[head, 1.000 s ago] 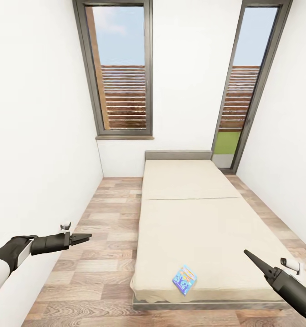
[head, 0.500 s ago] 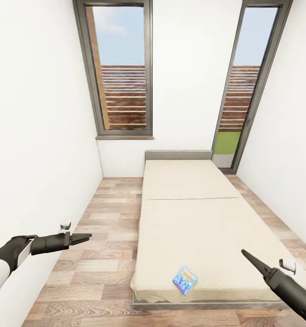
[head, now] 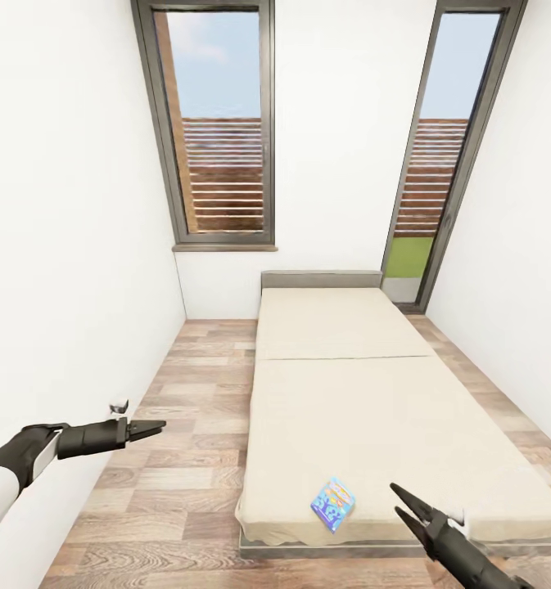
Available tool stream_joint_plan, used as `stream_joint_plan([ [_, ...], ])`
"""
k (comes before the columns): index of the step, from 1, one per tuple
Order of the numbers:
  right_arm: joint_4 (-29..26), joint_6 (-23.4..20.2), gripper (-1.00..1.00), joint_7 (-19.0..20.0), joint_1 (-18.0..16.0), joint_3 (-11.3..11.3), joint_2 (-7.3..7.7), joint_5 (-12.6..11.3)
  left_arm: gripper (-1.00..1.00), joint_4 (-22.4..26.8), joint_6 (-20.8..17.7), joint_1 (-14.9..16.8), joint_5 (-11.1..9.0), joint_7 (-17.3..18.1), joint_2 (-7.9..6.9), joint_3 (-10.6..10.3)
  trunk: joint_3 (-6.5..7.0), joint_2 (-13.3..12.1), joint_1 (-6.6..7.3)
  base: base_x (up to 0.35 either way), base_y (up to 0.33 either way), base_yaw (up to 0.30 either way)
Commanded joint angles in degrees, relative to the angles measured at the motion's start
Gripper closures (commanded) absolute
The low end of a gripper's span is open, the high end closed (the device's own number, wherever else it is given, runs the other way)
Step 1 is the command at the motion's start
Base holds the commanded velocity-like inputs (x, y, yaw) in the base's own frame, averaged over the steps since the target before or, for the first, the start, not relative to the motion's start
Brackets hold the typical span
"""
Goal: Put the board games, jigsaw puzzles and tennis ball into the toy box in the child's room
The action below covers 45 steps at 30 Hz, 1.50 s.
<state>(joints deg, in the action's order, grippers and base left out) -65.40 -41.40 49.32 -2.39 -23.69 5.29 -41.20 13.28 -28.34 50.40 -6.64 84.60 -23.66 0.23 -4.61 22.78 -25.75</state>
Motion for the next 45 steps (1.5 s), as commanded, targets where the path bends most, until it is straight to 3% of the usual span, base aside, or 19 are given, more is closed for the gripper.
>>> stream_joint_plan([
  [1,2.6,0.2,-1.0,0.0,-0.7,0.0,-0.06,-0.3,-1.0,0.0,-0.6,0.0,0.0,0.4,-0.06,0.0,-0.13,0.1,-0.03,0.0,0.0,0.0],
  [5,16.4,5.8,-1.0,0.1,-5.5,0.2,-0.05,0.0,-1.0,0.1,-0.7,0.0,0.0,2.4,-0.17,0.0,-0.13,0.1,-0.03,0.0,0.0,0.0],
  [7,20.8,7.5,-1.0,0.0,-7.3,0.3,-0.04,0.1,-1.0,0.1,-0.8,0.0,0.1,3.0,-0.21,0.0,-0.13,0.1,-0.03,0.0,0.0,0.0],
  [9,28.9,10.1,-1.0,0.0,-11.1,1.1,-0.03,0.2,-1.0,0.2,-0.8,0.0,0.1,3.9,-0.33,0.0,-0.13,0.1,-0.03,0.0,0.0,0.0],
  [13,36.4,12.9,-1.0,-0.1,-15.5,2.7,-0.27,0.7,-1.0,0.1,-1.0,0.0,0.0,4.5,-0.46,0.1,-0.13,0.1,-0.03,0.0,0.0,0.0],
  [20,39.2,13.6,-1.0,-1.7,-17.8,3.2,-0.78,0.1,-1.0,0.1,-1.1,0.0,0.0,4.8,-0.3,0.0,-0.13,0.1,-0.03,0.0,0.0,0.0],
  [29,40.4,13.5,-1.0,-4.3,-19.8,3.1,-2.87,-0.5,-1.0,0.1,-1.2,0.0,0.0,5.2,-0.04,-0.1,-0.13,0.1,-0.03,0.0,0.0,0.0],
  [33,40.8,13.6,-1.0,-5.4,-20.1,3.1,-3.6,-3.0,-1.0,0.1,-1.2,0.0,0.0,5.3,-0.09,0.0,-0.13,0.1,-0.03,0.0,0.0,0.0],
  [36,40.9,13.8,-1.0,-5.7,-20.2,3.2,-3.91,-4.1,-1.0,0.1,-1.2,0.0,0.0,5.4,-0.19,0.0,-0.66,1.3,-0.69,0.0,0.0,0.0],
  [45,40.6,13.4,-1.0,-5.0,-20.2,3.5,-3.94,-4.5,-1.0,0.1,-1.4,0.0,0.0,5.4,-0.35,0.1,-2.28,4.9,-2.67,0.0,0.0,0.0],
])
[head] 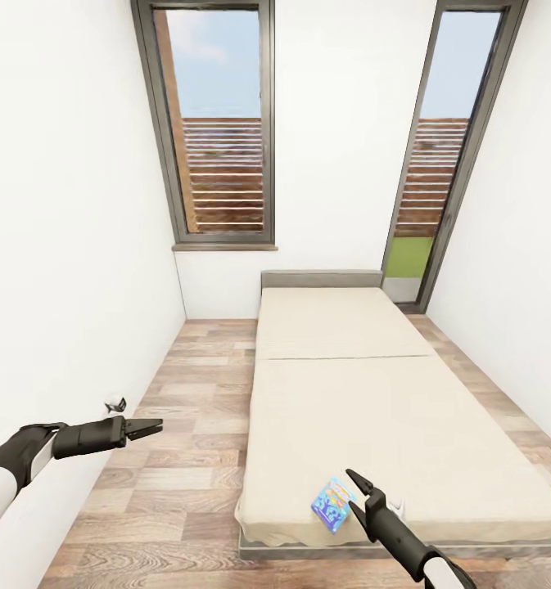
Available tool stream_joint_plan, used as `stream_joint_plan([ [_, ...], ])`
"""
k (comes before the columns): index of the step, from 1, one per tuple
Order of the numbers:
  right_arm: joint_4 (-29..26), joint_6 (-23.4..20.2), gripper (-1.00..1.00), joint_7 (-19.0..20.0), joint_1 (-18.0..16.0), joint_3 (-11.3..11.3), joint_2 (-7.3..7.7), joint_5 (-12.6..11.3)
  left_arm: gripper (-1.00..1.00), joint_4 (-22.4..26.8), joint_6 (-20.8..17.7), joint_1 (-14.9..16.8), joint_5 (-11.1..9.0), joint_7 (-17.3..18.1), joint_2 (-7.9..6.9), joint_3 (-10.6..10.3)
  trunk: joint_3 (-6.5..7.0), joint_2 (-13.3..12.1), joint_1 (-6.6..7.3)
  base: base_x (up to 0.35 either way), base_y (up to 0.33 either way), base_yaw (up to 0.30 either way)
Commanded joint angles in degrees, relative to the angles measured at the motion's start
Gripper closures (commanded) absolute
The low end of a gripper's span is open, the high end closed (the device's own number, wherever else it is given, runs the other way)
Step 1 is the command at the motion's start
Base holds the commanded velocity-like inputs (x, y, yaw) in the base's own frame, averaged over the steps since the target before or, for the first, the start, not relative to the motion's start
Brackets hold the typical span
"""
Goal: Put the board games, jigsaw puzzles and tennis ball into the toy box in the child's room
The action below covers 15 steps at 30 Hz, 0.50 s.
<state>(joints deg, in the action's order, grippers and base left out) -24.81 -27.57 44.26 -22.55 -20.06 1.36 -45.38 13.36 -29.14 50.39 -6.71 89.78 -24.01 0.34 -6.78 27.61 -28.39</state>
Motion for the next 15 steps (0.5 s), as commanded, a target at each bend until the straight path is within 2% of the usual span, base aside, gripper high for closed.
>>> stream_joint_plan([
  [1,0.0,-0.5,-1.0,0.1,-0.1,-0.2,-0.04,-0.3,-1.0,0.0,-0.8,0.0,0.0,0.2,-0.02,0.1,-0.3,0.5,-0.25,0.0,0.0,0.0],
  [8,0.2,-0.7,-1.0,-0.4,0.0,-0.2,-0.14,-0.5,-1.0,0.3,-4.0,0.1,-0.1,0.2,0.2,0.4,-1.56,3.3,-1.79,0.0,0.0,0.0],
  [15,0.4,-1.2,-1.0,-0.9,0.0,-0.2,-0.18,-0.8,-1.0,0.3,-4.7,0.1,-0.2,0.2,0.28,0.5,-2.81,6.1,-3.33,0.0,0.0,0.0],
])
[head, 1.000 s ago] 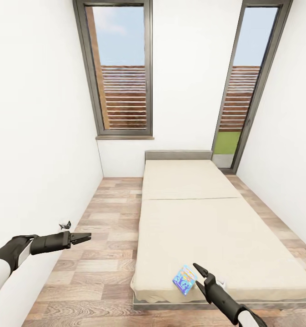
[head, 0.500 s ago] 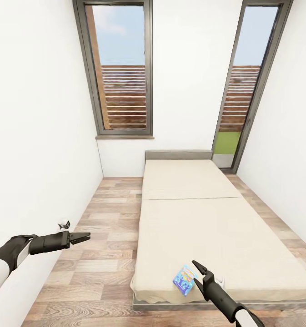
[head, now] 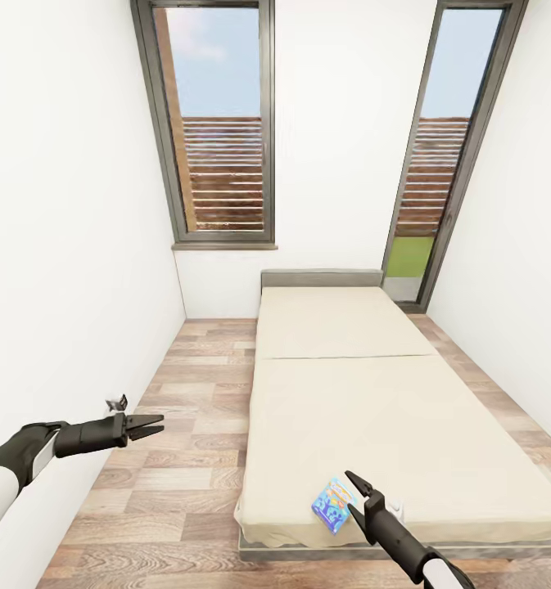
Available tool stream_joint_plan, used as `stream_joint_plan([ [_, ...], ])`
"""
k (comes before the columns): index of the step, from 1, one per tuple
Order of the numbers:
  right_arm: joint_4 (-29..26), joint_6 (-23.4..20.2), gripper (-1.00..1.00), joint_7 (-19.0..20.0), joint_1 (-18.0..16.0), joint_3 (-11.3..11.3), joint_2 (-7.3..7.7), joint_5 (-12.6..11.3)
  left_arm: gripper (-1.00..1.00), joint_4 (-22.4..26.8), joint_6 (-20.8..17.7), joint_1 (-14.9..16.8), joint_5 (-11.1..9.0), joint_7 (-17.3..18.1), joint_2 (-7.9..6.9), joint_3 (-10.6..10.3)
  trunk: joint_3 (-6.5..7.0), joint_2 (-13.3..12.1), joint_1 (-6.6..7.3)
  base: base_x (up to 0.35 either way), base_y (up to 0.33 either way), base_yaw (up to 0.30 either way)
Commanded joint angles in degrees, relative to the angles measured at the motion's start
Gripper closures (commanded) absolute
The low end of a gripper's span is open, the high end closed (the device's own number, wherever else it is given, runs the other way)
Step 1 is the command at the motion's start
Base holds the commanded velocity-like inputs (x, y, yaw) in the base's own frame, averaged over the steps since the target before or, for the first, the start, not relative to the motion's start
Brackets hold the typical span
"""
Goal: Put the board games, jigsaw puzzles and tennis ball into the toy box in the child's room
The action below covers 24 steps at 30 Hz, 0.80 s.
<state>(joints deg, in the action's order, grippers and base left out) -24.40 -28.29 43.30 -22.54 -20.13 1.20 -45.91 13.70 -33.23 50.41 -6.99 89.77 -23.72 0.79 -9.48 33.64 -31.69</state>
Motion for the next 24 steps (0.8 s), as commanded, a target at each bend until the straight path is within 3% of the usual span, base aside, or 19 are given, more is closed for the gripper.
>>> stream_joint_plan([
  [1,0.1,-0.5,-1.0,-0.2,-0.1,-0.2,0.0,-0.3,-1.0,0.0,-0.6,0.0,0.1,0.2,-0.01,0.1,-0.28,0.5,-0.24,0.0,0.0,0.0],
  [24,1.7,-0.5,-1.0,-3.9,-0.1,-0.6,0.46,-0.5,-1.0,0.0,-0.9,0.0,0.0,0.2,0.17,0.0,-4.41,9.7,-5.3,0.0,0.0,0.0],
])
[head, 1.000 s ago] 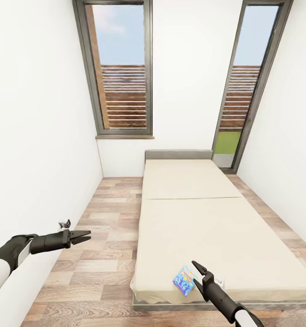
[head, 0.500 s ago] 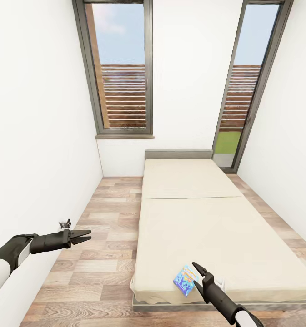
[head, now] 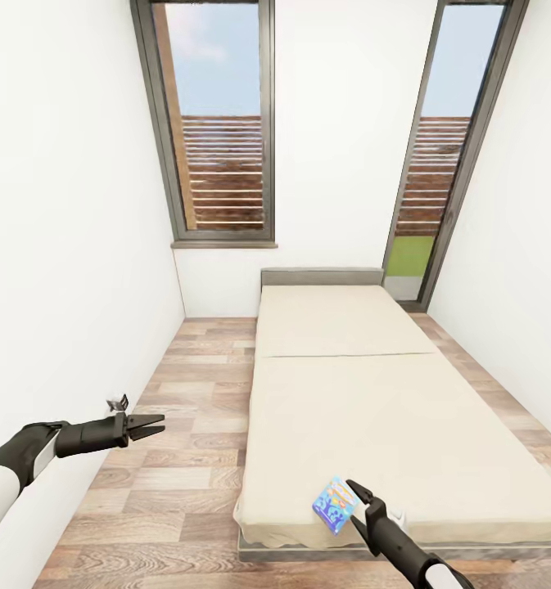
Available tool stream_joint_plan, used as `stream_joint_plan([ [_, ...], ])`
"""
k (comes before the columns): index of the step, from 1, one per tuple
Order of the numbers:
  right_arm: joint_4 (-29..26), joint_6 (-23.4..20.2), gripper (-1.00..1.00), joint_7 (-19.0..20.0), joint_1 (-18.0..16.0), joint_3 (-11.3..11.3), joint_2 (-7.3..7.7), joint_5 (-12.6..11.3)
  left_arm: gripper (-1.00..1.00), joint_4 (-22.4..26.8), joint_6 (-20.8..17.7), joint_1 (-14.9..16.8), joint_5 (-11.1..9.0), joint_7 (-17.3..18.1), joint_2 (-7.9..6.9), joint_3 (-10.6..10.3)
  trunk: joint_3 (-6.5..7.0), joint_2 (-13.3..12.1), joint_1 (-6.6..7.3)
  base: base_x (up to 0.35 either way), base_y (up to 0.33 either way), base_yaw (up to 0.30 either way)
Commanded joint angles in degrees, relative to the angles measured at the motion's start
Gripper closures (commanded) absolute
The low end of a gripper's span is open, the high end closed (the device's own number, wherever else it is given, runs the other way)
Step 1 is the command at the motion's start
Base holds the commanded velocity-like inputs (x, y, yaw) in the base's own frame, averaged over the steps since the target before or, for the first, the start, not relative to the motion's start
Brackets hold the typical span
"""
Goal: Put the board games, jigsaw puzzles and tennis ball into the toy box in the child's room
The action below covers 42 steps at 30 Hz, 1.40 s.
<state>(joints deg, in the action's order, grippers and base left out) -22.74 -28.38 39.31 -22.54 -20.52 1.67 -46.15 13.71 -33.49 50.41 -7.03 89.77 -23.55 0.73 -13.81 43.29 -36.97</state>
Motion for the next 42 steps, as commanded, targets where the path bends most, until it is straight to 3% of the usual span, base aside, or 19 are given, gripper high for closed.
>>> stream_joint_plan([
  [1,0.0,-0.4,-1.0,0.0,0.0,-0.2,0.02,-0.3,-1.0,0.0,-0.6,0.0,0.1,0.2,0.0,0.1,-0.27,0.5,-0.24,0.0,0.0,0.0],
  [36,0.1,-0.5,-1.0,-0.3,0.0,-0.3,0.04,-0.4,-1.0,0.0,-0.6,0.0,0.1,0.2,0.08,0.1,-6.55,14.5,-7.92,0.0,0.0,0.0],
  [42,0.1,-0.5,-1.0,-4.3,0.0,-1.0,0.16,-0.9,-1.0,0.0,-0.6,0.0,0.1,0.2,0.05,0.1,-7.63,16.9,-9.24,0.0,0.0,0.0],
])
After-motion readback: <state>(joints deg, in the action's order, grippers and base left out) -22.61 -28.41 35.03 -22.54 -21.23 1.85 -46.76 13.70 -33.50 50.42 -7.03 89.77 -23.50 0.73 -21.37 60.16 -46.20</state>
